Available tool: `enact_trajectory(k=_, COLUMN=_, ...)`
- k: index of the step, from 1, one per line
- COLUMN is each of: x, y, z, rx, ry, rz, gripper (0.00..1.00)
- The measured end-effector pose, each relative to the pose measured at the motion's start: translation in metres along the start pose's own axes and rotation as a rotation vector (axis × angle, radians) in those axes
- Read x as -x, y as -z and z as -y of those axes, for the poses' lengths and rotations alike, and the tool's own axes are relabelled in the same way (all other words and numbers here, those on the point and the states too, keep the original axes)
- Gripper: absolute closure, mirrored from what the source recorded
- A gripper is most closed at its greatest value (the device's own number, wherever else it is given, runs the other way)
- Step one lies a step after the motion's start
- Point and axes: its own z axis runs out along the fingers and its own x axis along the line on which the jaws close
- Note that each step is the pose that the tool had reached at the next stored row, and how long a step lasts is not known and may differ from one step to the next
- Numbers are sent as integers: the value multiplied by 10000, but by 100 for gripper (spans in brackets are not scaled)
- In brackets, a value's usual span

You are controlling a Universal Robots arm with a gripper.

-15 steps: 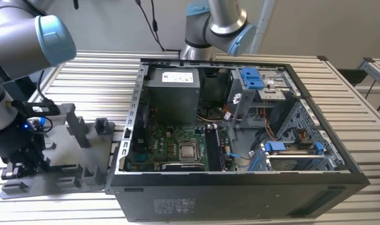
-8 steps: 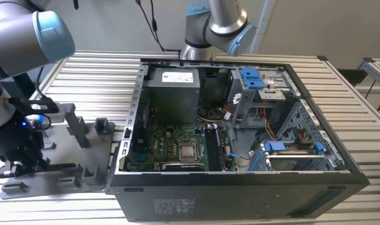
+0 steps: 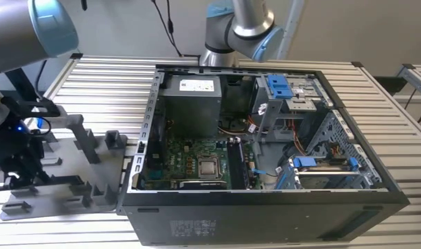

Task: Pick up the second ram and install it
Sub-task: 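Pick up the second ram and move it above second insertion slot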

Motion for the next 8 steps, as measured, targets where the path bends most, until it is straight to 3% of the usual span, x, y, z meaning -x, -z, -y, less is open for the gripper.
enact_trajectory(k=8, x=2, y=167, z=0, rx=0, ry=0, rz=0, gripper=86)
